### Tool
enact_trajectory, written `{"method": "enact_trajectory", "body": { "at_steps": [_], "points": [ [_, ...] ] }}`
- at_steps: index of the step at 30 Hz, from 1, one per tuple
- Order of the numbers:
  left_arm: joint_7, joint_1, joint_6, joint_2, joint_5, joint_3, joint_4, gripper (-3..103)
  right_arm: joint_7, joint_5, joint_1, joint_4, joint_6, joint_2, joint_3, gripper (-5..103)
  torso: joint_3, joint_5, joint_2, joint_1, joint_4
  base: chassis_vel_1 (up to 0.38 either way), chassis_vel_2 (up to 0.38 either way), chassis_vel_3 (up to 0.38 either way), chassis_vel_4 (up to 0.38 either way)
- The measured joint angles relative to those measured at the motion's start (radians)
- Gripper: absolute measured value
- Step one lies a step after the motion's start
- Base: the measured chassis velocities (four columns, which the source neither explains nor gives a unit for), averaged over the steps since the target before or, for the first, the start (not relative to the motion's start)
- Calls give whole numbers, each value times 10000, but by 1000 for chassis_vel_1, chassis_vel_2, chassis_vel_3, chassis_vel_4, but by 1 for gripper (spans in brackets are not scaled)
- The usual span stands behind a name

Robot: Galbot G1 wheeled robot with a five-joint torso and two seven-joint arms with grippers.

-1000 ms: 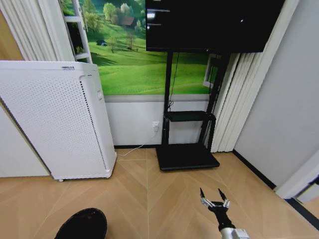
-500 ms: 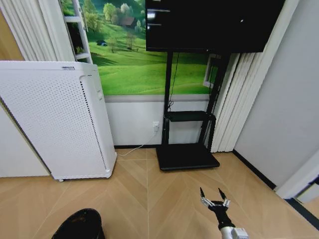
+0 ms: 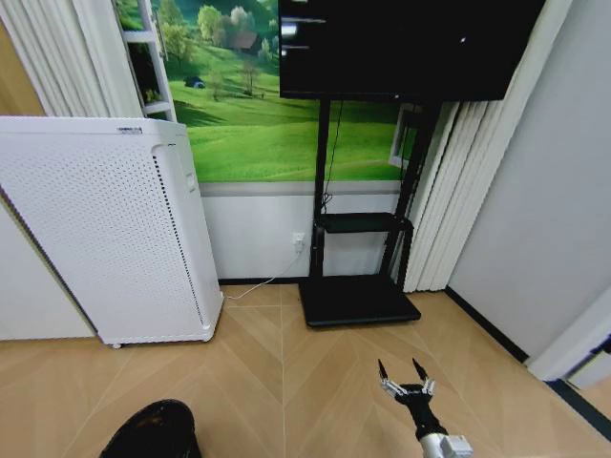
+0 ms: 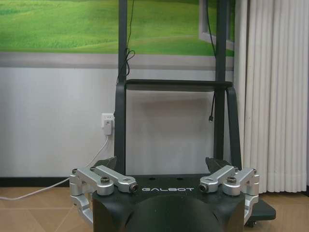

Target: Pick up the trash bin and place the garbage on the floor into it.

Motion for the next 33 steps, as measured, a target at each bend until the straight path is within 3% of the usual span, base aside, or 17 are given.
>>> {"method": "enact_trajectory", "body": {
  "at_steps": [6, 9, 11, 14, 19, 23, 28, 33],
  "points": [
    [622, 217, -580, -172, 775, -819, -888, 100, 60, -115, -22, 52, 166, 138, 106, 100, 0, 2, 0, 0, -3, 0, 0, 0, 0],
    [1094, -95, -705, -73, 1129, -1313, -1245, 100, 97, -97, -161, 228, 165, 165, 141, 100, 0, -1, 0, 0, -3, 0, 0, 0, 0],
    [1782, -694, -1042, 230, 2004, -1704, -1416, 100, 231, -36, -311, 437, 159, 165, 193, 100, 1, -1, 0, 0, -4, 0, 0, 0, 0],
    [1976, -1075, -1139, 451, 2474, -1801, -1578, 100, 309, -21, -385, 552, 151, 162, 261, 100, 1, -3, 0, 0, -5, 0, 0, 0, 0],
    [2092, -1699, -1160, 732, 3076, -1505, -2020, 100, 483, 198, -556, 805, 169, 164, 509, 100, 1, -2, 0, 0, -3, 50, 65, -58, -63],
    [2452, -1815, -1432, 734, 3110, -1153, -2226, 100, 501, 370, -710, 1087, 168, 173, 758, 100, 1, -1, 0, 0, -3, 68, 69, -75, -76],
    [3795, -2061, -2608, 818, 3174, -933, -2428, 100, 512, 787, -1263, 2272, -127, 327, 985, 100, 1, 2, 0, 0, -3, 14, 8, -12, -12],
    [4004, -2205, -2887, 928, 3192, -808, -2642, 100, 635, 714, -1446, 2819, -220, 407, 873, 100, 1, -1, 0, 0, -4, 0, 0, 0, 0]
  ]
}}
